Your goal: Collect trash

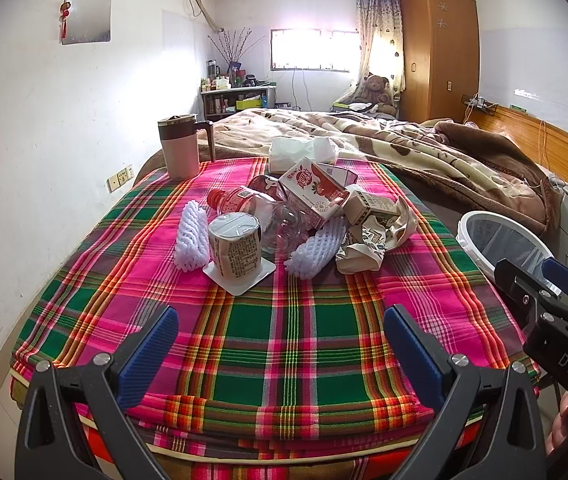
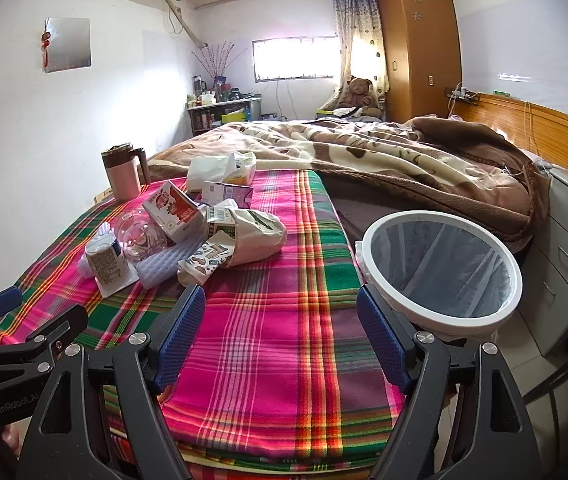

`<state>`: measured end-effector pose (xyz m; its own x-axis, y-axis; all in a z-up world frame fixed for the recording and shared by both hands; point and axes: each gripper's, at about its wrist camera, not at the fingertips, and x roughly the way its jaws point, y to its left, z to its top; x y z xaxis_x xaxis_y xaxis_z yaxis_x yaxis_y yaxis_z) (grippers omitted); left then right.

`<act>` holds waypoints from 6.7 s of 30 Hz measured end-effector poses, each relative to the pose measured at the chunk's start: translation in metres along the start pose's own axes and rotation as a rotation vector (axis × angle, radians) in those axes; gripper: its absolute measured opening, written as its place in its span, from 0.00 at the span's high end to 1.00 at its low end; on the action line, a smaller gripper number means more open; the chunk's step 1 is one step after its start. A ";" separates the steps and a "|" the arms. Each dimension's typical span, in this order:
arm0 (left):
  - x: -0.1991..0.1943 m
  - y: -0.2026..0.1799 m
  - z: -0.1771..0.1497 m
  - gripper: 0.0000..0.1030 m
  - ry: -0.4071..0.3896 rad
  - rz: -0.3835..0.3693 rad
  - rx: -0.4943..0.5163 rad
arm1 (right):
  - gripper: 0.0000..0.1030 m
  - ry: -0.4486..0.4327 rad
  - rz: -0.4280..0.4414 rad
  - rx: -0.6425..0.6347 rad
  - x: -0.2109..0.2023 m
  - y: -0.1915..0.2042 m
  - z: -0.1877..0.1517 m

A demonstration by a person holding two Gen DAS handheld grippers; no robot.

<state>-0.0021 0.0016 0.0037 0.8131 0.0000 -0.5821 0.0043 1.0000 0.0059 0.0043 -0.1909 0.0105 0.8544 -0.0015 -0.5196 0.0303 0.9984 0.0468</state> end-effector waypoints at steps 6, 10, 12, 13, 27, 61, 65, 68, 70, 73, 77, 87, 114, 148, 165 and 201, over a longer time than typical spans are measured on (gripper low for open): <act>0.002 0.003 0.002 0.00 0.003 0.000 -0.002 | 0.23 0.000 -0.004 -0.002 0.000 0.000 0.000; -0.001 -0.001 0.000 0.00 0.000 0.002 -0.001 | 0.23 0.001 -0.006 -0.003 0.000 0.001 0.000; -0.001 -0.002 -0.001 0.00 -0.001 0.003 0.002 | 0.23 0.001 -0.009 -0.004 0.000 0.001 0.000; -0.001 -0.002 -0.001 0.00 -0.001 0.003 0.002 | 0.23 0.001 -0.008 -0.003 0.000 0.001 0.000; 0.000 -0.002 -0.001 0.00 -0.001 0.004 0.002 | 0.23 0.001 -0.008 -0.003 0.000 0.001 -0.001; 0.008 0.000 -0.002 0.00 0.011 0.003 -0.004 | 0.23 0.015 -0.012 -0.010 0.005 0.002 -0.001; 0.015 0.003 -0.001 0.00 0.023 0.007 -0.005 | 0.23 0.023 -0.009 -0.013 0.012 0.002 0.002; 0.024 0.012 0.000 0.00 0.040 0.007 -0.025 | 0.23 0.034 -0.009 -0.002 0.023 -0.002 0.005; 0.030 0.020 0.002 0.00 0.054 -0.009 -0.049 | 0.23 0.049 -0.008 0.002 0.030 -0.003 0.007; 0.040 0.031 0.005 0.00 0.060 -0.026 -0.071 | 0.23 0.067 -0.002 0.014 0.043 -0.003 0.011; 0.053 0.044 0.010 0.00 0.076 -0.033 -0.088 | 0.23 0.067 0.013 0.016 0.058 0.002 0.018; 0.085 0.066 0.026 0.00 0.115 -0.057 -0.150 | 0.23 0.119 0.022 0.063 0.097 0.011 0.033; 0.133 0.063 0.041 0.43 0.195 -0.130 -0.166 | 0.83 0.202 0.004 0.122 0.127 0.002 0.036; 0.069 0.007 0.079 0.44 0.035 -0.247 -0.081 | 0.90 0.007 0.007 0.154 0.065 -0.057 0.059; 0.090 -0.143 0.107 0.43 0.050 -0.523 0.109 | 0.90 0.009 -0.143 0.229 0.056 -0.133 0.052; 0.116 -0.234 0.089 0.26 0.185 -0.642 0.231 | 0.58 0.143 -0.233 0.252 0.074 -0.184 0.030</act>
<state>0.1427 -0.2328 0.0074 0.4960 -0.5677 -0.6570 0.5901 0.7755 -0.2246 0.0774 -0.3769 -0.0110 0.7289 -0.2014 -0.6543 0.3572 0.9272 0.1125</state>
